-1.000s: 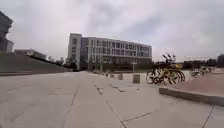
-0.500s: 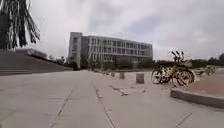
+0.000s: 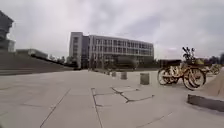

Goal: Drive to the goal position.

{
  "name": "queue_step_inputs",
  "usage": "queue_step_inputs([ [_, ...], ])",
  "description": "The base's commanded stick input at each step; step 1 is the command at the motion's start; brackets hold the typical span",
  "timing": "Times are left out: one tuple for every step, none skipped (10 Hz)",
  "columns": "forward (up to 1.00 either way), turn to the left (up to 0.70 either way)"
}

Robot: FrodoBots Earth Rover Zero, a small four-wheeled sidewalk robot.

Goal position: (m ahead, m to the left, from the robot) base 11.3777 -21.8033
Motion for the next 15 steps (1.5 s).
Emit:
queue_step_inputs([
  [1.0, -0.37],
  [1.0, -0.4],
  [1.0, -0.17],
  [1.0, 0.0],
  [1.0, 0.0],
  [1.0, 0.0],
  [1.0, 0.0],
  [1.0, 0.0],
  [1.0, 0.0],
  [1.0, 0.0],
  [1.0, 0.0],
  [1.0, 0.0],
  [1.0, 0.0],
  [1.0, 0.0],
  [1.0, 0.0],
])
